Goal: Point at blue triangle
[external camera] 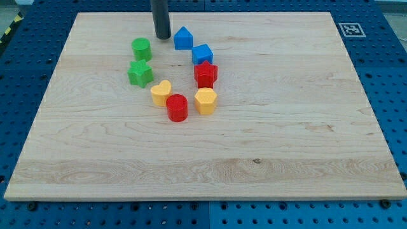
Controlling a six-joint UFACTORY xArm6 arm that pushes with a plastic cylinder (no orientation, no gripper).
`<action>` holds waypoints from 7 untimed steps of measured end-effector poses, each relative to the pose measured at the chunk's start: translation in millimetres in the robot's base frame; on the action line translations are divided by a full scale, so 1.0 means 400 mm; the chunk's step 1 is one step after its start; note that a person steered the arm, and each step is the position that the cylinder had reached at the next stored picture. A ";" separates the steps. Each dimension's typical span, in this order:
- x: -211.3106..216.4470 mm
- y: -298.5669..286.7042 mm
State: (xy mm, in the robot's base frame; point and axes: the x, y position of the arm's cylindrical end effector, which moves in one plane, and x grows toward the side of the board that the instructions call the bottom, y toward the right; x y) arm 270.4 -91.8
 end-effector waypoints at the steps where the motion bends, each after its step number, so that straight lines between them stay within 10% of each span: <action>1: 0.000 0.003; 7: 0.046 0.043</action>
